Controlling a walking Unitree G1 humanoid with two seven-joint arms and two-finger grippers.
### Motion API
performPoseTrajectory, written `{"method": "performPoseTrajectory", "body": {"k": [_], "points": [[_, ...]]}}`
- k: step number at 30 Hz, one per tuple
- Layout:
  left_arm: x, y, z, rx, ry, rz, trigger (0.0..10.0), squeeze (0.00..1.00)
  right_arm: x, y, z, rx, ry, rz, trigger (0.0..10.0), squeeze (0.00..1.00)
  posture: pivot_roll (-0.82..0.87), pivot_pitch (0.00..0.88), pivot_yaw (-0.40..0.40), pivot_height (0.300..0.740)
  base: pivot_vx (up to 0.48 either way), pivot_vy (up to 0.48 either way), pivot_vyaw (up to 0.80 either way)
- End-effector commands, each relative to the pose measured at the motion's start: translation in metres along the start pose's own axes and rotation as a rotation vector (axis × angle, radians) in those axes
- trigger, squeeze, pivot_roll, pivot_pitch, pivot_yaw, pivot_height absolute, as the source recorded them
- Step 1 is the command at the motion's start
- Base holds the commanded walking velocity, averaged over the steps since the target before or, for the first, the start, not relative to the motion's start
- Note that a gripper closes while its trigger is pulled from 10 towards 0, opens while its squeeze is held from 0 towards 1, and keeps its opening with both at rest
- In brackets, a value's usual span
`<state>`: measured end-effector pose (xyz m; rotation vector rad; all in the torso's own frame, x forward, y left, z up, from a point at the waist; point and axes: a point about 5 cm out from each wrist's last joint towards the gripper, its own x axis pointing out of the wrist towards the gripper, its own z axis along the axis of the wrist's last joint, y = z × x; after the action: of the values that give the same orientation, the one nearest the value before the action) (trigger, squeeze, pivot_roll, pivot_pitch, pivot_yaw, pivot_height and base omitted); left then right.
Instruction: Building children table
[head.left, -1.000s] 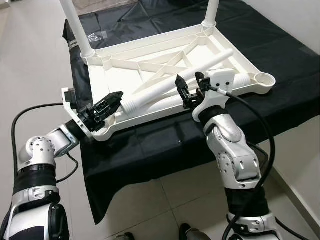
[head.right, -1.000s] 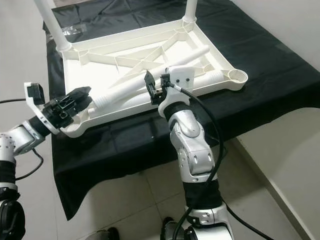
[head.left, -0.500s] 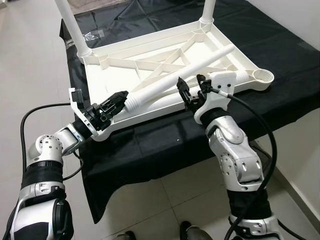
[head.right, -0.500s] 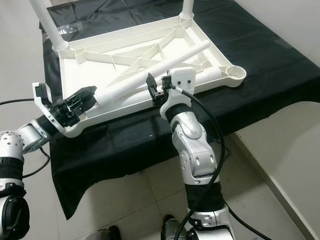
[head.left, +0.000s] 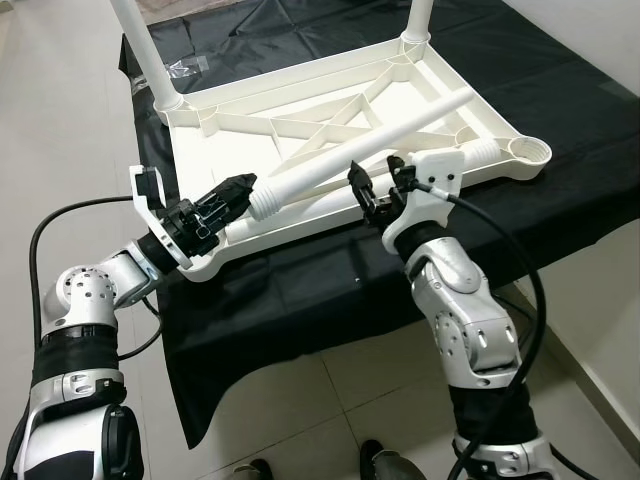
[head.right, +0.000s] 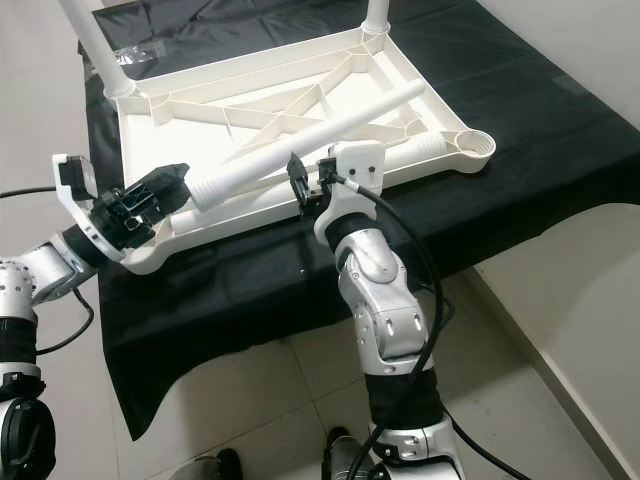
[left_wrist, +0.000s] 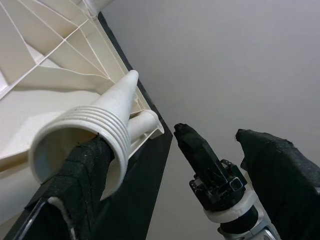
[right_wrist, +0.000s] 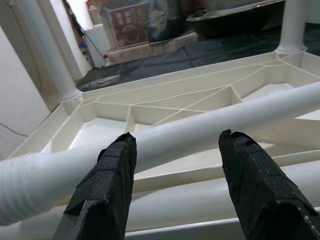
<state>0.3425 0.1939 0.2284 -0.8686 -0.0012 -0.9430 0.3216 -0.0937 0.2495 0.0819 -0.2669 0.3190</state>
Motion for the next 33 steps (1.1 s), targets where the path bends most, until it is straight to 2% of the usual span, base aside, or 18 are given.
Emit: {"method": "performPoseTrajectory", "body": {"k": [1,21,33], "points": [[-0.01,0.001,0.003,-0.001,-0.008,0.015,10.0,0.0,-0.002,0.004,0.0,0.01,0.002,0.012,10.0,0.0,-0.02,0.289,0.062,0.74,0.0,0.0,0.0],[-0.008,0.016,-0.018,-0.054,-0.005,0.073,10.0,0.0,-0.002,0.002,0.006,-0.002,-0.01,0.002,10.0,0.0,-0.04,0.311,0.071,0.74,0.0,0.0,0.0],[-0.008,0.025,-0.023,-0.091,-0.046,0.087,10.0,0.0,-0.005,-0.003,0.013,-0.021,-0.012,-0.004,10.0,0.0,-0.09,0.343,0.075,0.74,0.0,0.0,0.0]]}}
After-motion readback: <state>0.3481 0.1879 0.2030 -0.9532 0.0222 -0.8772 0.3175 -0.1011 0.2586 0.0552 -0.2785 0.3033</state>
